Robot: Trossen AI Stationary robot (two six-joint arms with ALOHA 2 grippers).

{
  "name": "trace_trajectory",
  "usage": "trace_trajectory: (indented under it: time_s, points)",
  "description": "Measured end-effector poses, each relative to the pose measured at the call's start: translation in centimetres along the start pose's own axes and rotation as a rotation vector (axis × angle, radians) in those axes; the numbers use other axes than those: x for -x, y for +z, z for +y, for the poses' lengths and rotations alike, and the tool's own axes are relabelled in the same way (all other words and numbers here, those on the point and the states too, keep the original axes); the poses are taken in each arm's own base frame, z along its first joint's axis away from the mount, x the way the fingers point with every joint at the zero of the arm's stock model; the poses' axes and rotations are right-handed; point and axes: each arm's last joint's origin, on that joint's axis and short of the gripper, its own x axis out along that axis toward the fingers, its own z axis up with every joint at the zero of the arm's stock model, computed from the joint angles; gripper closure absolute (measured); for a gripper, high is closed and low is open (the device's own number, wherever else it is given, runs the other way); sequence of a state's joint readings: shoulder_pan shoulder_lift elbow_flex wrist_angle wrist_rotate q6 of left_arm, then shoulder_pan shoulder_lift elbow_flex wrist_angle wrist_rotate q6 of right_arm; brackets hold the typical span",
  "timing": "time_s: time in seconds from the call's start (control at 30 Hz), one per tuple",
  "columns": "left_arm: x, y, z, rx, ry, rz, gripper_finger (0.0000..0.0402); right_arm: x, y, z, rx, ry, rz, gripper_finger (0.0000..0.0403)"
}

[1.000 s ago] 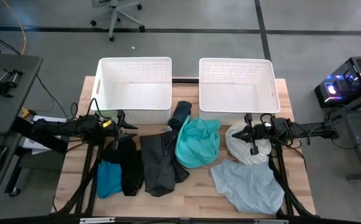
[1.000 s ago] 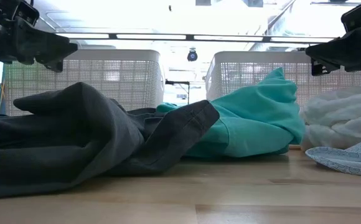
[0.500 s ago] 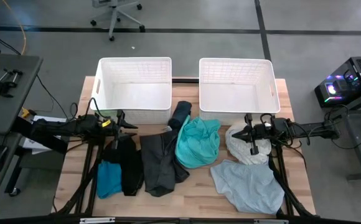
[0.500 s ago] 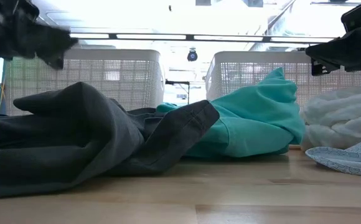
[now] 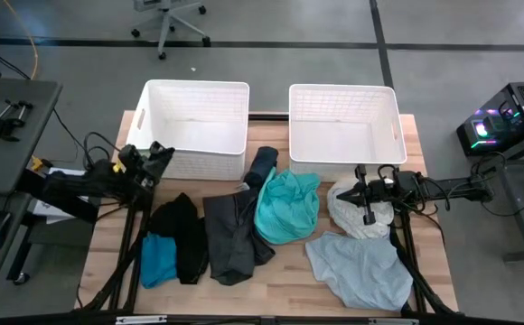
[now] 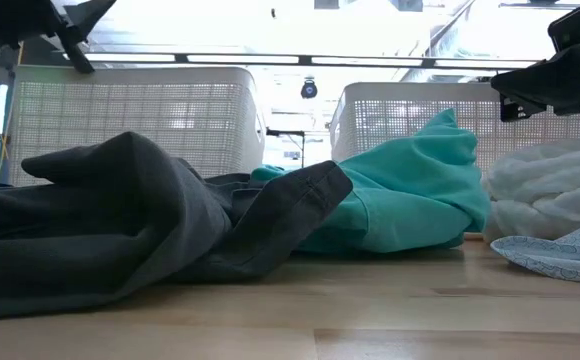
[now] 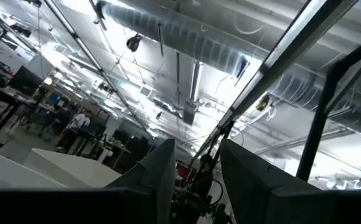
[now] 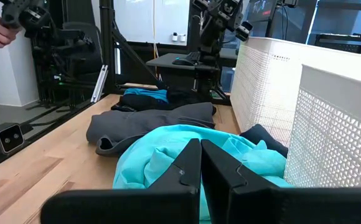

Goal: Sort clothes
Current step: Put the gray short into the left white laundry bin

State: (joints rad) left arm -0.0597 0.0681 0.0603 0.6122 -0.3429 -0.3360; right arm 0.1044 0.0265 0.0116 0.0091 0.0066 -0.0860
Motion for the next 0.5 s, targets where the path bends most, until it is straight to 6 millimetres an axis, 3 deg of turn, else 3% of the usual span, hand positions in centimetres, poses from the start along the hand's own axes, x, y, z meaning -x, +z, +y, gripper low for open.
trace_trajectory:
  time_s: [0.27,0.5]
  points:
    - [-2.0,-0.1,-1.1,-0.104,-0.069,0.168,0.0286,0.0,0.0,0.0,0.0,0.0,0.0,0.0402]
    - [-6.1,0.3,-3.2,-0.302,-0.041,0.458,0.0286,0.0,0.0,0.0,0.0,0.0,0.0,0.0402]
